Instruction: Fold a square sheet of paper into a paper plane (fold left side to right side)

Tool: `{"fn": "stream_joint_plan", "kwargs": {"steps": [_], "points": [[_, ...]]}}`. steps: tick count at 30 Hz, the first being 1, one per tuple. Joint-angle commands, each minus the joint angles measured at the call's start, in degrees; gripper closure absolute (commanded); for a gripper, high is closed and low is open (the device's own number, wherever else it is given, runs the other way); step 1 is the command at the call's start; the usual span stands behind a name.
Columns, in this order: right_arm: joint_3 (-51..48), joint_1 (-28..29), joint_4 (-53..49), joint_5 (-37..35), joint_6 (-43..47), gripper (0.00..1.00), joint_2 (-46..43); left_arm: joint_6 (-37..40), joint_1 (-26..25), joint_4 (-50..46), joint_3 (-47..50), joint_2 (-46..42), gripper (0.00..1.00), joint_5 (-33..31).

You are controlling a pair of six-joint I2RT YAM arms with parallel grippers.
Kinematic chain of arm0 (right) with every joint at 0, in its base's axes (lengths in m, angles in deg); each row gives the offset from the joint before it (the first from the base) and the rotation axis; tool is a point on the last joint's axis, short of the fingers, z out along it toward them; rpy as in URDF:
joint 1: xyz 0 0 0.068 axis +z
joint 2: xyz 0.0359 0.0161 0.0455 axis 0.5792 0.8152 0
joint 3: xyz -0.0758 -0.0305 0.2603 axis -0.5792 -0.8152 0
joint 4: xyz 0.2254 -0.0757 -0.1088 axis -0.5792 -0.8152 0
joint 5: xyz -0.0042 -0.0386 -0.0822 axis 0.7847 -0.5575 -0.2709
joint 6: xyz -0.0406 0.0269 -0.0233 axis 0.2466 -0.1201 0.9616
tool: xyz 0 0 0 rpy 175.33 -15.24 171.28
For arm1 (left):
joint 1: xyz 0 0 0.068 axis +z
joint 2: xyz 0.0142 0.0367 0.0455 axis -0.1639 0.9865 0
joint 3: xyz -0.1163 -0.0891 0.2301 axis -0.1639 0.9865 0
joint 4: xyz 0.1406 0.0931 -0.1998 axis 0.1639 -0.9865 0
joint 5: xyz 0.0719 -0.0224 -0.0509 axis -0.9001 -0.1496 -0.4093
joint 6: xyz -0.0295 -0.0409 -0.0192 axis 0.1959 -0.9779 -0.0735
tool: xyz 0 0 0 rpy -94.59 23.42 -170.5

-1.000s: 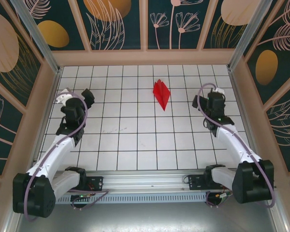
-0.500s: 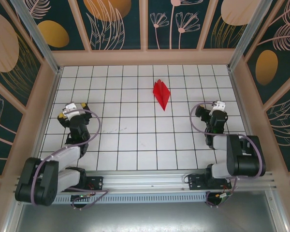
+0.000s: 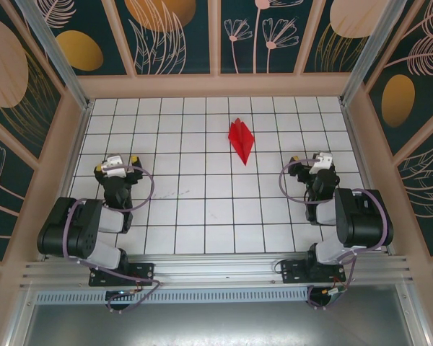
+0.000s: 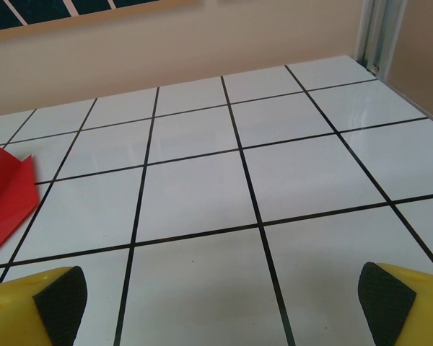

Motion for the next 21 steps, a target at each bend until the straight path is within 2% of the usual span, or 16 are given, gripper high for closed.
{"fn": "stream_joint_plan", "kwargs": {"steps": [1, 5, 21], "points": [[0.8, -0.42, 3.4, 1.58, 0.7, 0.01, 0.11, -0.01, 0.6, 2.24, -1.49, 0.54, 0.01, 3.95], [0.84, 0.23, 3.4, 0.62, 1.05, 0.01, 0.18, -1.97, 1.77, 0.31, -2.34, 0.47, 0.01, 2.66], [0.92, 0.17, 3.23, 0.71, 1.06, 0.01, 0.19, -1.81, 1.77, 0.87, -2.04, 0.42, 0.01, 2.49]]}}
